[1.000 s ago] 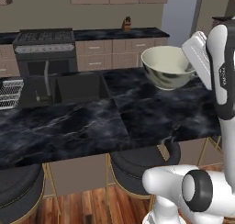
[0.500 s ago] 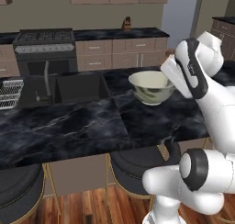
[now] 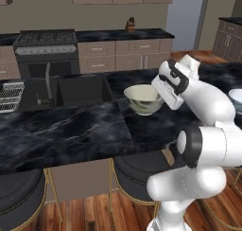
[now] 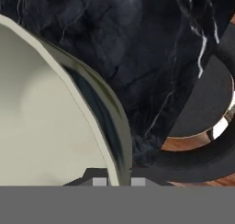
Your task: Pick up the bowls from the cabinet and place each bowl in front of a stool on the dining counter.
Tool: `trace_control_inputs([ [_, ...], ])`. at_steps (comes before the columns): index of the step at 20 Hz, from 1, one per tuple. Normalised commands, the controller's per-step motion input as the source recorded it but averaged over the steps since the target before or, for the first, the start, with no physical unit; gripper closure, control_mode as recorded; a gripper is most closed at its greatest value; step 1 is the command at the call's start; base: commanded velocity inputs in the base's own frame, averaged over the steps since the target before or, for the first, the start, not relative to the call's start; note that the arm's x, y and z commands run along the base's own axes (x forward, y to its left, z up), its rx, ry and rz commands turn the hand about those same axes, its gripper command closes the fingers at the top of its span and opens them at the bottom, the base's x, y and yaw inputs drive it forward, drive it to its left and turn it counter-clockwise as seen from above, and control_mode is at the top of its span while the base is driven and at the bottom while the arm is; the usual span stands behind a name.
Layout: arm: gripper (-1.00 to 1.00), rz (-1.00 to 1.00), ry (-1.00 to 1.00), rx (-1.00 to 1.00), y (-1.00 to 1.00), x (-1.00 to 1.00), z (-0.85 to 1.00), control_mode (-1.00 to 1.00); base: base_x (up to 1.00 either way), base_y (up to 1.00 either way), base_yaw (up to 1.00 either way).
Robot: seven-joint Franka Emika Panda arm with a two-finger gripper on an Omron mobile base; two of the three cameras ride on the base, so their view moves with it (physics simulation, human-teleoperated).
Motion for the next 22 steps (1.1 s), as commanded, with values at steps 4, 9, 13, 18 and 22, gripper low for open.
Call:
trace_control_inputs([
  [4, 1.0, 0.0, -0.01, 0.02, 0.03, 0.99, -0.73, -1.0, 0.0, 0.0, 0.0],
  [9, 1.0, 0.0, 0.01, 0.04, 0.0, 0.69, -0.52, -1.0, 0.0, 0.0, 0.0],
  [13, 1.0, 0.0, 0.0, 0.01, 0.0, 0.43, -0.58, -1.0, 0.0, 0.0, 0.0],
  [18, 1.0, 0.0, 0.0, 0.0, 0.0, 0.14, -0.56, -1.0, 0.0, 0.0, 0.0],
  [22, 1.0, 0.0, 0.0, 0.0, 0.0, 0.0, -0.46, -1.0, 0.0, 0.0, 0.0],
])
